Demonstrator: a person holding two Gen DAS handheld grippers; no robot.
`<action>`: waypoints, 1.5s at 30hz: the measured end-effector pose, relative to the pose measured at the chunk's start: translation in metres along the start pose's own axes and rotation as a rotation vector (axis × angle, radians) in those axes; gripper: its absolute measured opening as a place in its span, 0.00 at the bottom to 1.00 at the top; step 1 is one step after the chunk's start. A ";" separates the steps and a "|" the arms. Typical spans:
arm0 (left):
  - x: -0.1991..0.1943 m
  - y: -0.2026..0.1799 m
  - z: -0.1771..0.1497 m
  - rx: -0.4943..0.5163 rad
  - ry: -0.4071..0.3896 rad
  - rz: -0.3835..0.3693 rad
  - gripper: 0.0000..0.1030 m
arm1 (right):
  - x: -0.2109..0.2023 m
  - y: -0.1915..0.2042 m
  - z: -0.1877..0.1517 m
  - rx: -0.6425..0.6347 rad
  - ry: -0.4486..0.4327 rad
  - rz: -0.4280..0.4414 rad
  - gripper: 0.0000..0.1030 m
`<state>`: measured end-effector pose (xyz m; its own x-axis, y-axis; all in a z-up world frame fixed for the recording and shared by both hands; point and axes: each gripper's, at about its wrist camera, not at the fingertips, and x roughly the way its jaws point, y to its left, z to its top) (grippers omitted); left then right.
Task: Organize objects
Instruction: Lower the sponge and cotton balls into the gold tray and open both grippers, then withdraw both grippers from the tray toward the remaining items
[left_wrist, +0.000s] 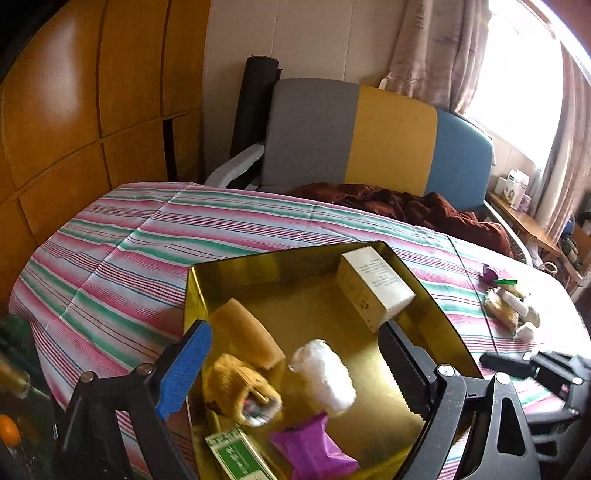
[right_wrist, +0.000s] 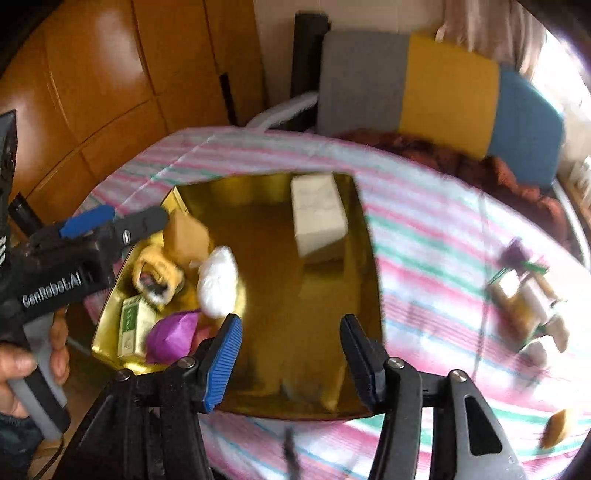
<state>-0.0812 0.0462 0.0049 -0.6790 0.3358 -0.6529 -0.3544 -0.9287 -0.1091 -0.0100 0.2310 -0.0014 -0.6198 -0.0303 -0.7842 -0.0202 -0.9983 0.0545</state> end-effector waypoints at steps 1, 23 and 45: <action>-0.002 -0.002 -0.001 0.001 -0.002 -0.002 0.89 | -0.006 0.000 0.000 -0.009 -0.032 -0.015 0.59; -0.023 -0.059 -0.010 0.154 -0.042 -0.046 0.92 | -0.042 -0.088 -0.002 0.243 -0.195 -0.063 0.59; -0.009 -0.161 -0.023 0.370 0.026 -0.207 0.92 | -0.078 -0.283 -0.050 0.627 -0.174 -0.271 0.62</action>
<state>-0.0033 0.1889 0.0108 -0.5545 0.5010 -0.6645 -0.6915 -0.7216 0.0330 0.0834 0.5136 0.0138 -0.6444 0.2759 -0.7132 -0.6074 -0.7512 0.2581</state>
